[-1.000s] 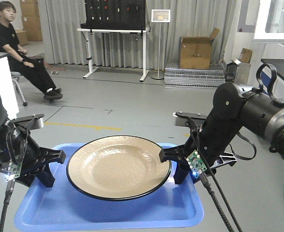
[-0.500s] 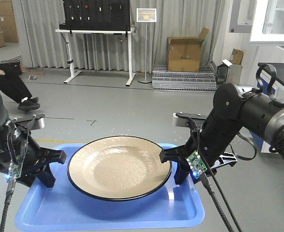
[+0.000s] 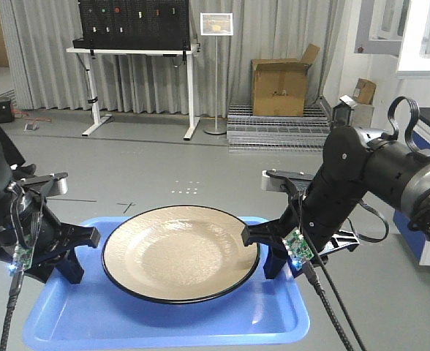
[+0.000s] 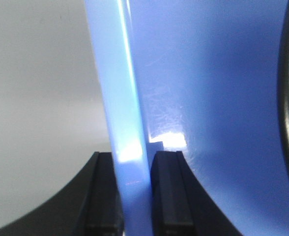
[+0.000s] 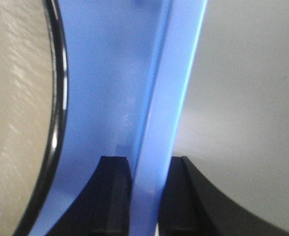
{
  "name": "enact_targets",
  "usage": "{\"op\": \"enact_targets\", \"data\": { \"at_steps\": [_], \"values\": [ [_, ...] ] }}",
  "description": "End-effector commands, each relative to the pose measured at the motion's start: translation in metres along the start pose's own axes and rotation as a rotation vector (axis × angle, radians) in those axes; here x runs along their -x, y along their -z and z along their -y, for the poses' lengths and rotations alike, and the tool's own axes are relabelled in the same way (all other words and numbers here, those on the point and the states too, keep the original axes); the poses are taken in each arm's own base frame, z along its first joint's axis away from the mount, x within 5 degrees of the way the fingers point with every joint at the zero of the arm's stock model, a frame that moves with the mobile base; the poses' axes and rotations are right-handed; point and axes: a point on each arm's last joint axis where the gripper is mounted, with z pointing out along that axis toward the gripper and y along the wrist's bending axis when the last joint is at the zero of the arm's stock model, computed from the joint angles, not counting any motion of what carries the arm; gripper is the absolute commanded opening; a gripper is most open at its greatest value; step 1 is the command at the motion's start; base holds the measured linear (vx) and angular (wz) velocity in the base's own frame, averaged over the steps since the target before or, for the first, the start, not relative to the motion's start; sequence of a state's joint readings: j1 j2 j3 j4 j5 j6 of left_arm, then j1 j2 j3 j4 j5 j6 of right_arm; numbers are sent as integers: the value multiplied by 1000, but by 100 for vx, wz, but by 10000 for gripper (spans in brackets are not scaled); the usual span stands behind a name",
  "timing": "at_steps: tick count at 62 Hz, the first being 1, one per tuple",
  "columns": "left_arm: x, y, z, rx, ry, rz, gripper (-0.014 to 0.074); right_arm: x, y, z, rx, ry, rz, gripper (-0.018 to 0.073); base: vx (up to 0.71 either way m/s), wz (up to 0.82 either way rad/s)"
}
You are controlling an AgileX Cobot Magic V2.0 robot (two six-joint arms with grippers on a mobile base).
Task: Place disk in tray to left cabinet
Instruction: 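Hold the tray level with both grippers while the base turns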
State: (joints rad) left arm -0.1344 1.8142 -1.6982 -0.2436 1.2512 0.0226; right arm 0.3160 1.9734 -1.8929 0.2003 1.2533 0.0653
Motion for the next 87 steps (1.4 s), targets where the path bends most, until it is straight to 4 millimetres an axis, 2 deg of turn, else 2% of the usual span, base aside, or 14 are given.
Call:
{"op": "enact_targets", "data": {
  "at_steps": [1,87],
  "values": [
    [-1,33,9,-7,-40,91,-1,4,42,-5,0,40,139,-3,64,-2],
    [-1,33,8,-7,-39,94,-1,4,42,-5,0,40,140,-3,65,0]
  ]
}}
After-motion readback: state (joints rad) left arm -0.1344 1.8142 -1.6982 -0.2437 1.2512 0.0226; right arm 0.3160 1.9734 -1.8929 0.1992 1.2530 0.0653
